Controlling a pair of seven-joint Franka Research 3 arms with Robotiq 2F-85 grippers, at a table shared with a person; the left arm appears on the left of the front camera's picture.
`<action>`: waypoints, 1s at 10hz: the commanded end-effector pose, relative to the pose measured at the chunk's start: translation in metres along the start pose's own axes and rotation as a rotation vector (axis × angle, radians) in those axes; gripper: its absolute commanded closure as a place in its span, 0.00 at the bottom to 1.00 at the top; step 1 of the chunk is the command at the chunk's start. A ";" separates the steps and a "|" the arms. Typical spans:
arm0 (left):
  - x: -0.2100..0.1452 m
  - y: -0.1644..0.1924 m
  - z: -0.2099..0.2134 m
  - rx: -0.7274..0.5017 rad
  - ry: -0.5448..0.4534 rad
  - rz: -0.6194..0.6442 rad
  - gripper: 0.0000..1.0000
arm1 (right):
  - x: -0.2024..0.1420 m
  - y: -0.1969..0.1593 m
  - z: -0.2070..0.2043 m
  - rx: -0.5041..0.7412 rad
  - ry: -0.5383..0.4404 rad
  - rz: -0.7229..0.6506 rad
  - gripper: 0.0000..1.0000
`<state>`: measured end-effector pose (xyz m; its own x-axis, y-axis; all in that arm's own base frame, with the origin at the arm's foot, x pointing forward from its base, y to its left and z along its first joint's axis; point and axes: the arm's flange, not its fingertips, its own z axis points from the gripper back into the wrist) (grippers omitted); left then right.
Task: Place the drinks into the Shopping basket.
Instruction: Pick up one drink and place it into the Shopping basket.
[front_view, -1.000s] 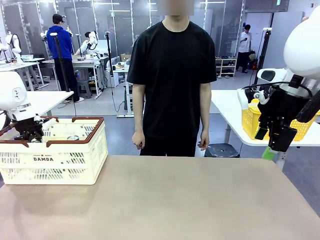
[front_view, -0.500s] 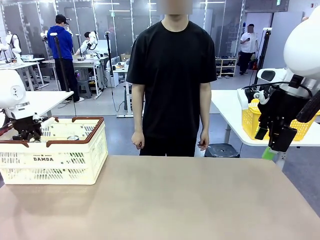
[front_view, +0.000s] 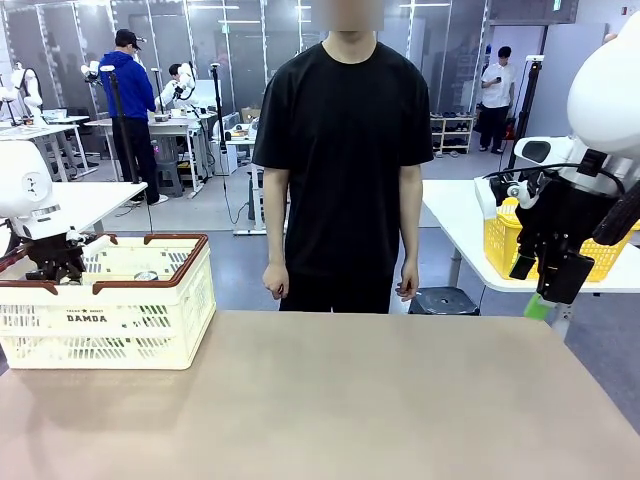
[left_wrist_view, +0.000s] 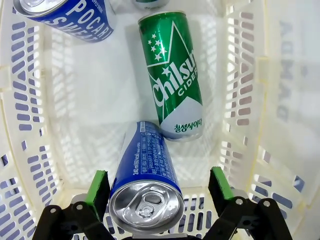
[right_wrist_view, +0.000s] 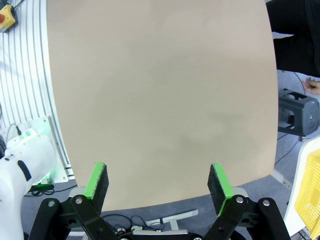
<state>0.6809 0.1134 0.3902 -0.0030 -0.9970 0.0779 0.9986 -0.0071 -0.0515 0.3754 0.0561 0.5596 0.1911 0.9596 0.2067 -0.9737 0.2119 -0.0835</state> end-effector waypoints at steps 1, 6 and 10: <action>0.000 0.002 0.000 0.014 -0.002 -0.011 0.00 | 0.000 -0.001 0.002 0.001 0.012 0.005 0.00; 0.008 -0.025 0.043 0.035 0.029 -0.037 0.00 | 0.000 -0.001 0.002 0.001 0.012 0.005 0.00; 0.002 -0.046 0.072 0.085 0.033 -0.019 0.00 | 0.000 -0.001 0.002 0.001 0.012 0.005 0.00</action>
<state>0.6517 0.1176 0.4638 -0.0130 -0.9989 0.0455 0.9999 -0.0127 0.0072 0.3755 0.0561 0.5596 0.1910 0.9596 0.2067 -0.9737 0.2118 -0.0835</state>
